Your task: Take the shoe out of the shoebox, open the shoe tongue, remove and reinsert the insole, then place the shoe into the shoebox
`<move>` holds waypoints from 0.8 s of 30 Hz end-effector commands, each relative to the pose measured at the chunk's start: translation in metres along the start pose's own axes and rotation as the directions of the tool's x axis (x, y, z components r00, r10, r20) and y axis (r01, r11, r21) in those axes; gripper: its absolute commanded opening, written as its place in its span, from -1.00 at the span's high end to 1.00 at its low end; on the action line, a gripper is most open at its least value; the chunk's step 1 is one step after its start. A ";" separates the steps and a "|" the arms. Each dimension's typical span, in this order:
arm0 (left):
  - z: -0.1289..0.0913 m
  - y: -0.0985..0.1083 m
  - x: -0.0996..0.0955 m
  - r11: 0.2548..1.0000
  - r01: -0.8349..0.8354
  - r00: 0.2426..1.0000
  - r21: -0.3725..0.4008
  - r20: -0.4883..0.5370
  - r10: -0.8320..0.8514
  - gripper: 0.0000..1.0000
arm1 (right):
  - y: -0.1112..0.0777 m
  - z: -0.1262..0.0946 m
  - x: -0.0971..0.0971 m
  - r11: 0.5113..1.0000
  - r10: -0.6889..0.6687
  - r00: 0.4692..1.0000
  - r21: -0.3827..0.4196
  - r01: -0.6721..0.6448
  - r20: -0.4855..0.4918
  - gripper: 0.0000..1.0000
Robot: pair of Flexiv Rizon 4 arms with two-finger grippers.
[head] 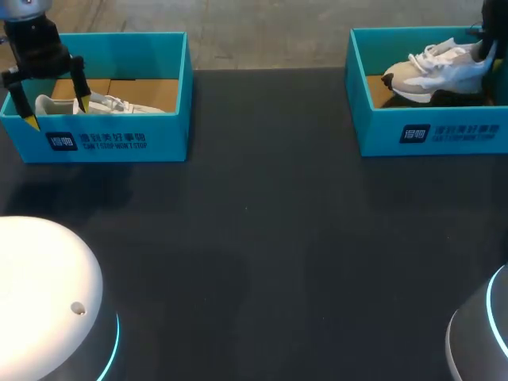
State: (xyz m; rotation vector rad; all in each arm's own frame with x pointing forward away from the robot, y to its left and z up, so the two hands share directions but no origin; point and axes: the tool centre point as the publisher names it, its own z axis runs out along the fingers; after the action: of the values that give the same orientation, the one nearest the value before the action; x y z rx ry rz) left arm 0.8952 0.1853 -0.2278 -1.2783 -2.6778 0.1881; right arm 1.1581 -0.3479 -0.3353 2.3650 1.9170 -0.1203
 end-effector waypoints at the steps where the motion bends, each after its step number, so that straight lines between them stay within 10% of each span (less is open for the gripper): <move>1: 0.000 0.000 0.001 1.000 -0.001 1.000 -0.002 0.002 0.001 -1.00 | -0.014 -0.027 -0.004 1.000 -0.003 1.000 -0.021 0.003 -0.002 1.00; 24: 0.000 0.000 0.001 1.000 -0.001 1.000 -0.002 0.002 0.001 -1.00 | -0.049 -0.151 0.004 0.993 -0.014 1.000 -0.114 0.015 0.010 1.00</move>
State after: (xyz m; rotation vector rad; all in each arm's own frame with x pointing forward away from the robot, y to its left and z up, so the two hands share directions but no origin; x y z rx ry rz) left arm 0.8952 0.1853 -0.2278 -1.2783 -2.6778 0.1881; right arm 1.1297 -0.3240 -0.2134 2.3076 1.9118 -0.0624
